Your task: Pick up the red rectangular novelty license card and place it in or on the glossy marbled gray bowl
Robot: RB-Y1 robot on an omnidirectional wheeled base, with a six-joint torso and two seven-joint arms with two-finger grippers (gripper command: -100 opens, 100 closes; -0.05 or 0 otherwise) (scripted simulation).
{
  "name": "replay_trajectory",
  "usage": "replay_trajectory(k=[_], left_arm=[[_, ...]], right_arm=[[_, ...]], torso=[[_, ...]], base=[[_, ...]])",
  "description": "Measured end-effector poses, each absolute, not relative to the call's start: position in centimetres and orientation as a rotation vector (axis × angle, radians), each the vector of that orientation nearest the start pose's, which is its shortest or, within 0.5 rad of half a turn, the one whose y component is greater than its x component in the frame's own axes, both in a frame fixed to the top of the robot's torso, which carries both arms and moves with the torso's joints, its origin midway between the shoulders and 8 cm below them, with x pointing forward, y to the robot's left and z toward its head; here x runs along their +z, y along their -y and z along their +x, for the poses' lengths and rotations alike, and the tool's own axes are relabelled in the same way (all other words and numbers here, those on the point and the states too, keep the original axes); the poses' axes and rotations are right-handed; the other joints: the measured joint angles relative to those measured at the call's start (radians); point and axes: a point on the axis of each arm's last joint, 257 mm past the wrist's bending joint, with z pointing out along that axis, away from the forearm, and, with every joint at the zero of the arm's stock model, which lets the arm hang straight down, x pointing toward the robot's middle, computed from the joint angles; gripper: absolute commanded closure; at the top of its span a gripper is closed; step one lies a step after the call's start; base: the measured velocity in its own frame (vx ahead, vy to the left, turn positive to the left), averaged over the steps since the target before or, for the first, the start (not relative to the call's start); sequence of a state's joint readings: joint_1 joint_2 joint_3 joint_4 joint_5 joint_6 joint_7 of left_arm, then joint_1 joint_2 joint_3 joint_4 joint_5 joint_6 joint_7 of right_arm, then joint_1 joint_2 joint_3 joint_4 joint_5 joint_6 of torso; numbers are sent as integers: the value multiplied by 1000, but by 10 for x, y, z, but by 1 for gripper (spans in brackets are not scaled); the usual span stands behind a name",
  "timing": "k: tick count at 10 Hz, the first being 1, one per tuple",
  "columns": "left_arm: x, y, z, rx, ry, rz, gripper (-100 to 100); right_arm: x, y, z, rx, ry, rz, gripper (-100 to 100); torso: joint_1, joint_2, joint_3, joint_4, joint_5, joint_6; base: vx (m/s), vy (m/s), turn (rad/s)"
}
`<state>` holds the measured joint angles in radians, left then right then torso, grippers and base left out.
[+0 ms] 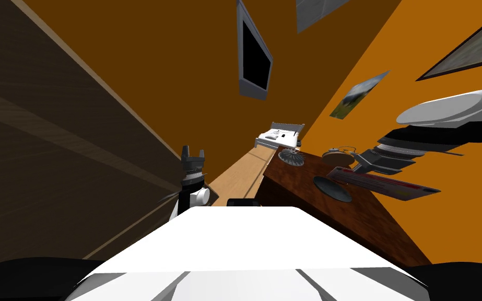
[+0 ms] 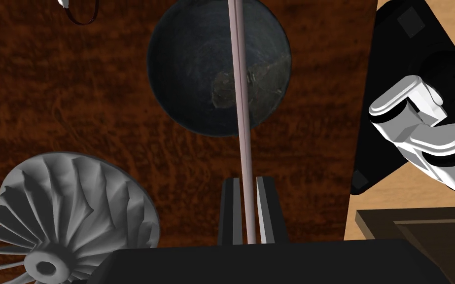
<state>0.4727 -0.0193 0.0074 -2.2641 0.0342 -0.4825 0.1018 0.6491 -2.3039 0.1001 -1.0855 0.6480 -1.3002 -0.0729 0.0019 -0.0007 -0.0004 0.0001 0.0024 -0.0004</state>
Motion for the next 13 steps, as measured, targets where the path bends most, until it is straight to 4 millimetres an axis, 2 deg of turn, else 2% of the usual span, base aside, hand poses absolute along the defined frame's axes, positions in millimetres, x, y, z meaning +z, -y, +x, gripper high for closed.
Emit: replay_trajectory(k=[1,5,6,7,13], left_arm=[[23,-286,351,-1419,-548,-737,0],[23,-286,351,-1419,-548,-737,0],[23,-286,351,-1419,-548,-737,0],[23,-286,351,-1419,-548,-737,0],[23,-286,351,-1419,-548,-737,0]], right_arm=[[-73,627,260,-63,-2933,-1339,-100],[-73,627,260,-64,-2932,-1339,-100],[-73,627,260,-64,-2932,-1339,0],[-73,627,260,-64,-2932,-1339,-100],[-24,592,288,-64,-2899,-1397,-100]], torso=[[0,0,0,0,-1,1],[1,-1,0,0,-1,1],[1,-1,0,0,-1,1],[1,-1,0,0,-1,1],[1,1,0,0,0,1]], base=[[0,0,0],[0,0,0],[0,0,0],[-10,-10,-66],[-12,-13,-33]])
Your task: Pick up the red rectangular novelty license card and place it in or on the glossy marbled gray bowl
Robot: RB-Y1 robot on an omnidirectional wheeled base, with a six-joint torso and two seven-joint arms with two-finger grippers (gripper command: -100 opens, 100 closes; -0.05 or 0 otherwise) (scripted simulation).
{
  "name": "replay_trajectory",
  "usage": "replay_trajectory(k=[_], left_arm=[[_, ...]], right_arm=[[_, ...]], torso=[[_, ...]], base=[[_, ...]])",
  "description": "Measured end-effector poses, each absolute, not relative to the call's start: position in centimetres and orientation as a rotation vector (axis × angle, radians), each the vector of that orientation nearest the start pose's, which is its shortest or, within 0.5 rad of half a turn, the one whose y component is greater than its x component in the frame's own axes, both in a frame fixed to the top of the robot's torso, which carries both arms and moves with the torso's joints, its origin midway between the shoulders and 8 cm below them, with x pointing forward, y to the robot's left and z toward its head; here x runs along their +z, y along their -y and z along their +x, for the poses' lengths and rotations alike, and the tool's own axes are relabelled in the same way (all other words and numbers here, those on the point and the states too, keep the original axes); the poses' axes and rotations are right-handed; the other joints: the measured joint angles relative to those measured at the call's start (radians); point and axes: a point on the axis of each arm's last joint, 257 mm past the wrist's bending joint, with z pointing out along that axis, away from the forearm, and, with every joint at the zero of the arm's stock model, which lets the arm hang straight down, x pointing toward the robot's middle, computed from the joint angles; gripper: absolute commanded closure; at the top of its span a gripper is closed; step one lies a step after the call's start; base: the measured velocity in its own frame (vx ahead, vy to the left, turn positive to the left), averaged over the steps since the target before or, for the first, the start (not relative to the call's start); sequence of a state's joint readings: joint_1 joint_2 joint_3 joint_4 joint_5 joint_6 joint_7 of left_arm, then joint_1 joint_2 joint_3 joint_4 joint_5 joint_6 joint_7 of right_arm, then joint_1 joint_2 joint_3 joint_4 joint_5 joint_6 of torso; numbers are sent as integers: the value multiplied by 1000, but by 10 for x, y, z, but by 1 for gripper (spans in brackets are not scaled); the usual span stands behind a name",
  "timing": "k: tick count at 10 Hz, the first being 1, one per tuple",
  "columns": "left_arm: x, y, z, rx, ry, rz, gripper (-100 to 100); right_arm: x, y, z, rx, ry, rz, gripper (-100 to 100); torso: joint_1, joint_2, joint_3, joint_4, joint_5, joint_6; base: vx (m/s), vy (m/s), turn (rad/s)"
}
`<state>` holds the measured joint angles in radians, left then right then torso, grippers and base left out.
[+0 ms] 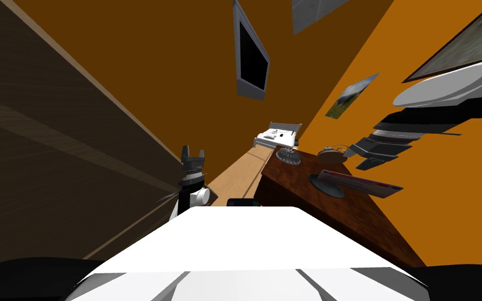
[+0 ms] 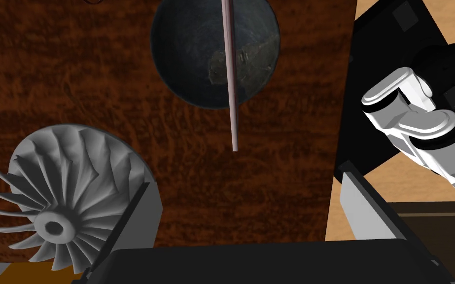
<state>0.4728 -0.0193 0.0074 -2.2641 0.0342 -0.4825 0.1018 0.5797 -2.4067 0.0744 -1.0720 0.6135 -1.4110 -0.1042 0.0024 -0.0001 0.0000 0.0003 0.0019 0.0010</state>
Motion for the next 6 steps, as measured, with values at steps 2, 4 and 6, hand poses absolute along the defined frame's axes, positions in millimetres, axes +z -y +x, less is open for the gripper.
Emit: replay_trajectory(k=[2,4,6], left_arm=[[23,-286,351,-1419,-548,-737,0],[23,-286,351,-1419,-548,-737,0],[23,-286,351,-1419,-548,-737,0]], right_arm=[[-24,591,288,-61,-2900,-1397,0],[-24,591,288,-61,-2900,-1397,0],[-24,591,288,-61,-2900,-1397,0]], torso=[[0,-1,0,0,0,0],[0,-1,-1,0,0,0],[0,-1,-1,0,0,0]], base=[[0,0,0],[0,0,0],[0,0,0]])
